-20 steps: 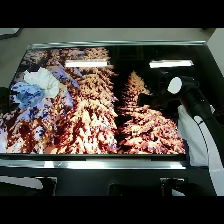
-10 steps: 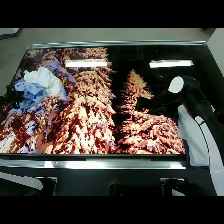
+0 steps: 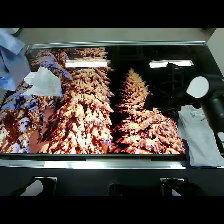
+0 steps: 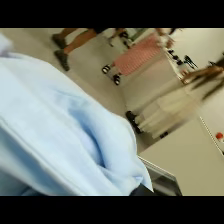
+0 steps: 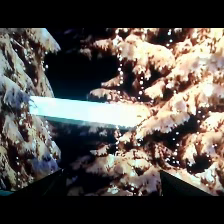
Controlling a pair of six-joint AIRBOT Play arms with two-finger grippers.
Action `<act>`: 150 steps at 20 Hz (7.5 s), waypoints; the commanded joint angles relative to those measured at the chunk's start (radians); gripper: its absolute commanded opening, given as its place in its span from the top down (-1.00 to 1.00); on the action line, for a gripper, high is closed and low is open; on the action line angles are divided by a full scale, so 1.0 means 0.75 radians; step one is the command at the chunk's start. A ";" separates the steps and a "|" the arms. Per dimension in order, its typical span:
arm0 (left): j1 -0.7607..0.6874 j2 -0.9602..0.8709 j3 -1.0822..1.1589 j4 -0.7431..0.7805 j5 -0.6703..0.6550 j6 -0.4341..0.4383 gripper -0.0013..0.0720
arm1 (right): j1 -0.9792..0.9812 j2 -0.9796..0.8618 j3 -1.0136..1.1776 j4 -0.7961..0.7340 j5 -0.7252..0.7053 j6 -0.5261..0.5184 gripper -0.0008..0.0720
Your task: Fold the shirts.
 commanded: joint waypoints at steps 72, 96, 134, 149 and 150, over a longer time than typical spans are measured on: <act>-0.581 0.542 0.401 0.844 0.285 -0.329 0.87 | 0.166 0.564 0.620 -0.877 -0.676 -0.030 0.86; -0.585 -0.750 -0.102 0.992 -0.114 -0.350 0.71 | 0.167 -0.814 0.618 -0.479 -0.611 0.514 0.84; -0.261 -0.312 -1.129 0.703 -0.249 -0.011 0.86 | -0.563 -0.337 -0.526 0.254 -0.202 -0.451 -0.48; -0.256 -0.296 -1.073 0.704 -0.329 -0.012 0.87 | -0.563 -0.456 -0.505 0.320 -0.253 -0.431 0.86; -0.256 -0.280 -1.015 0.705 -0.358 -0.011 0.87 | -0.563 -0.428 -0.478 0.328 -0.235 -0.458 0.86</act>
